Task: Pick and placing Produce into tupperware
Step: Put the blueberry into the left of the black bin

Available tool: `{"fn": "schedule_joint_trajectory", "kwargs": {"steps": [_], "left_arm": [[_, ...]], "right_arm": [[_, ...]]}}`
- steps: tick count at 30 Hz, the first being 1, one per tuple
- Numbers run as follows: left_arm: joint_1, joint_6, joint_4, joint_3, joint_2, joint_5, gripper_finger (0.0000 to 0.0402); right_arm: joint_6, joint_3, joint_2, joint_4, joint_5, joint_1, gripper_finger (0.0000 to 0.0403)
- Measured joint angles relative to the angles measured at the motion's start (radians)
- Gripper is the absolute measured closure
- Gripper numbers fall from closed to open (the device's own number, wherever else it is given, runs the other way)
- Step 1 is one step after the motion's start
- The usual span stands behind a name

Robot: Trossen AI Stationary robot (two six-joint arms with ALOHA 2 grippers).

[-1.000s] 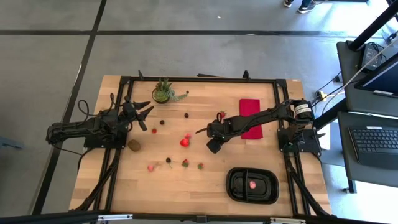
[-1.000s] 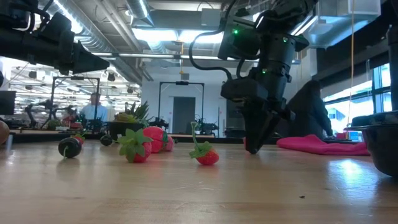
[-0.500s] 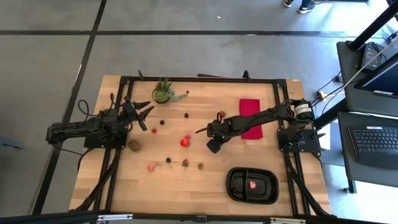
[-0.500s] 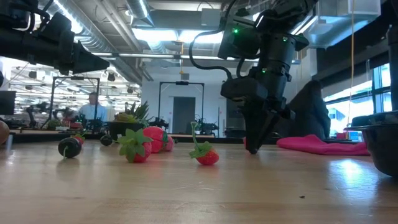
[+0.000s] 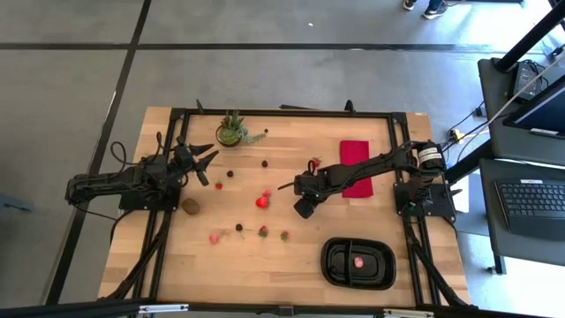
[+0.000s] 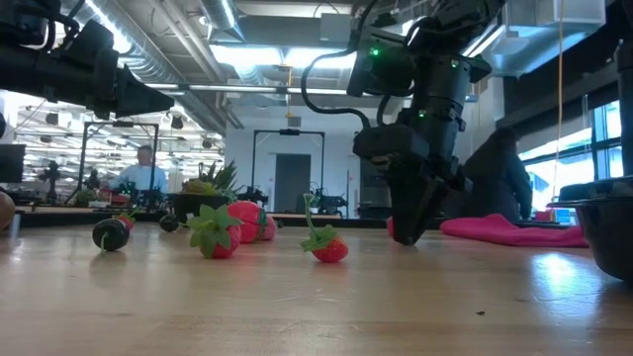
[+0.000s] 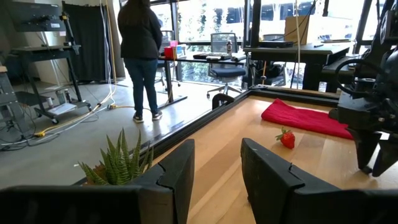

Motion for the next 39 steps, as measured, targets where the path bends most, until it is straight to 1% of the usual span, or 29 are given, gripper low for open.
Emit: {"fn": "schedule_joint_trajectory", "kwargs": {"steps": [4, 9, 19, 25, 34, 39], "left_arm": [[0.000, 0.000, 0.000, 0.000, 0.000, 0.000, 0.0278], [0.000, 0.000, 0.000, 0.000, 0.000, 0.000, 0.0278], [0.000, 0.000, 0.000, 0.000, 0.000, 0.000, 0.0278], [0.000, 0.000, 0.000, 0.000, 0.000, 0.000, 0.0278], [0.000, 0.000, 0.000, 0.000, 0.000, 0.000, 0.0278], [0.000, 0.000, 0.000, 0.000, 0.000, 0.000, 0.0278]], "right_arm": [[-0.003, 0.001, 0.009, 0.001, 0.014, 0.000, 0.0282], [-0.007, 0.009, 0.061, -0.010, 0.021, 0.000, 0.0288], [-0.023, 0.041, 0.074, -0.056, 0.020, -0.001, 0.0318], [-0.032, 0.050, 0.076, -0.066, 0.037, 0.000, 0.0337], [-0.038, 0.055, 0.077, -0.088, 0.048, 0.000, 0.0334], [-0.086, 0.151, 0.091, -0.215, 0.041, 0.015, 0.0339]]}}
